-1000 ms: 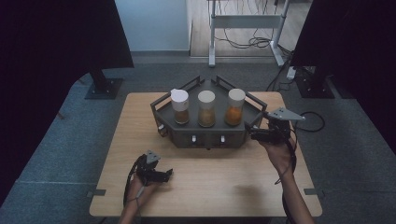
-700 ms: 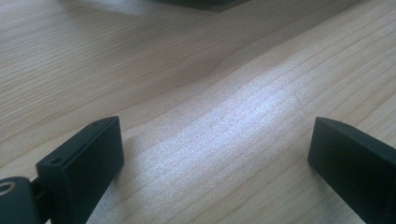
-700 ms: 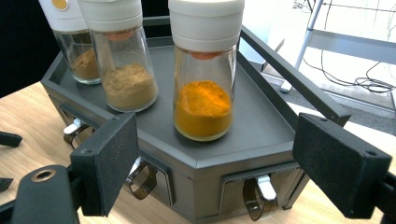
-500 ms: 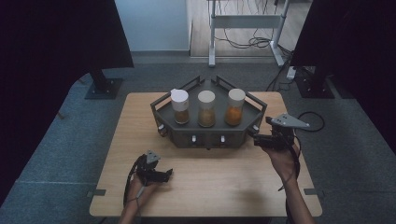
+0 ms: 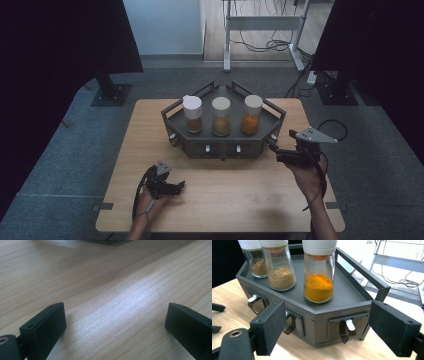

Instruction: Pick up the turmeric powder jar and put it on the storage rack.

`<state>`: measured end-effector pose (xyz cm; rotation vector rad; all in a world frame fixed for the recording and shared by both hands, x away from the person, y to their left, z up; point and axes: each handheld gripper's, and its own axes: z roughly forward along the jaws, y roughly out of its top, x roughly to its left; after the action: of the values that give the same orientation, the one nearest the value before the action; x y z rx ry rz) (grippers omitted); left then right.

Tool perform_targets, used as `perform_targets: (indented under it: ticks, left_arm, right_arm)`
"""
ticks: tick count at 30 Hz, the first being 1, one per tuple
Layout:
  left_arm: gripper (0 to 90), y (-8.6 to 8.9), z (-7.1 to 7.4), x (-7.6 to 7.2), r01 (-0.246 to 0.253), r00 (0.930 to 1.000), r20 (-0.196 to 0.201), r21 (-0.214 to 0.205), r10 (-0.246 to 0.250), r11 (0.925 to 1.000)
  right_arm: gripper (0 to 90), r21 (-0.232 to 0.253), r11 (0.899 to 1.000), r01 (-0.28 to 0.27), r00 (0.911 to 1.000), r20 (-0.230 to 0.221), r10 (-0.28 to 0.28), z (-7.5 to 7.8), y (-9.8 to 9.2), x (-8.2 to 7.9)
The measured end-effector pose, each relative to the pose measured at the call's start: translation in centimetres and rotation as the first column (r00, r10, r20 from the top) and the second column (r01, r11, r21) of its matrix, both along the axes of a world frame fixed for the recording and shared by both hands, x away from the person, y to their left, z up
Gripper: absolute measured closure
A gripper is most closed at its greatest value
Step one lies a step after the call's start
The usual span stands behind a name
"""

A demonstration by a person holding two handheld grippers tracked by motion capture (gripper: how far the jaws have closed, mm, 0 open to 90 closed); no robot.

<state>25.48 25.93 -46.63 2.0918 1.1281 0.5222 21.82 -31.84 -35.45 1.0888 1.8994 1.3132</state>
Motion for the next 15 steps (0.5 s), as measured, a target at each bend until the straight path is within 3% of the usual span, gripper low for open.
perform_targets:
  ticks: [15]
  left_arm:
    - [3.4,0.0,0.0,0.0,-0.002,1.0000,0.001,0.000,0.002,1.0000]
  right_arm:
    - [14.1,-0.003,1.000,0.007,1.0000,0.005,-0.007,-0.7,-0.6,-1.3]
